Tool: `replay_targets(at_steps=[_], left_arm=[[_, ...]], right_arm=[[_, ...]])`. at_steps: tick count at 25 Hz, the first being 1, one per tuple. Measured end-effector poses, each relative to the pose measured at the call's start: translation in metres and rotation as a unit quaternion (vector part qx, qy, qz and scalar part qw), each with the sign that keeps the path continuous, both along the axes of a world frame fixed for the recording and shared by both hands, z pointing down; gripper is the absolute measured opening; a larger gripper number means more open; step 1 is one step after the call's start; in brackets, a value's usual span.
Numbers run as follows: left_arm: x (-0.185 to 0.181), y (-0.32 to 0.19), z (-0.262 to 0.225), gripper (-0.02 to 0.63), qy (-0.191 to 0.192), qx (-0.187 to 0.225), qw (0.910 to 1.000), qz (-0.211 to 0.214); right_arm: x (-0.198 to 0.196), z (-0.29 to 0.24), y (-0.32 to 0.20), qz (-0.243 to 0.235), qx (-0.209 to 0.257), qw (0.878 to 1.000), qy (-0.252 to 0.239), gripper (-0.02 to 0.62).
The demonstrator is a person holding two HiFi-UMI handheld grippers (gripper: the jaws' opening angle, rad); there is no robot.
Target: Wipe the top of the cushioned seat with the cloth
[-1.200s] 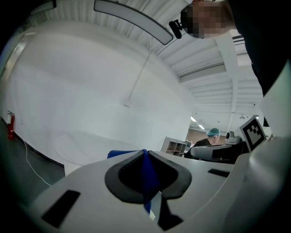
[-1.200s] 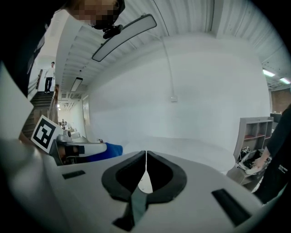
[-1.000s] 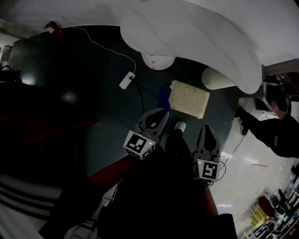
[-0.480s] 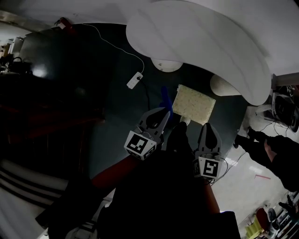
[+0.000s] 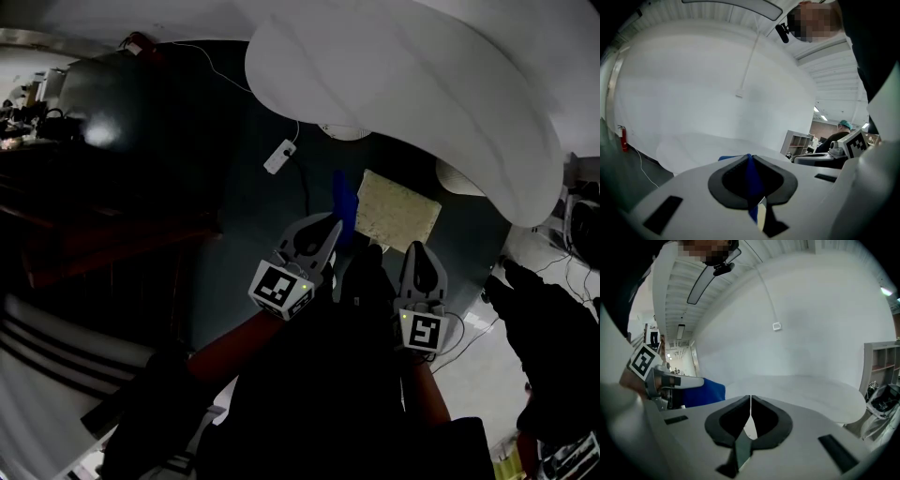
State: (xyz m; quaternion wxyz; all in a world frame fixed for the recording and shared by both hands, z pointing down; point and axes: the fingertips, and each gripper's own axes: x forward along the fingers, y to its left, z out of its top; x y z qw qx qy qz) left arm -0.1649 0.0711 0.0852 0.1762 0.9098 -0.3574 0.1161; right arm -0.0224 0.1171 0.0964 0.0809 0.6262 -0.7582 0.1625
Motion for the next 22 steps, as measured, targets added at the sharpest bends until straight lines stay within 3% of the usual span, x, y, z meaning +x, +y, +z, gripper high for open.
replay_targets(at_steps=[5, 11, 15, 22], left_arm=[[0.013, -0.018, 0.045, 0.035, -0.022, -0.021, 0.9995, 0.002], [0.022, -0.039, 0.154, 0.035, -0.045, -0.044, 0.9979, 0.014], [0.021, -0.062, 0.222, 0.035, -0.009, -0.076, 0.9965, -0.032], [0.026, -0.087, 0.319, 0.035, -0.063, -0.085, 0.9938, -0.034]], right_arm=[[0.022, 0.028, -0.028, 0.009, -0.011, 1.000, -0.008, 0.037], [0.025, 0.106, -0.048, 0.019, -0.035, 0.999, -0.010, 0.037], [0.016, 0.163, -0.057, 0.016, -0.065, 0.997, -0.045, 0.037], [0.001, 0.238, -0.096, 0.002, -0.076, 0.995, -0.061, 0.037]])
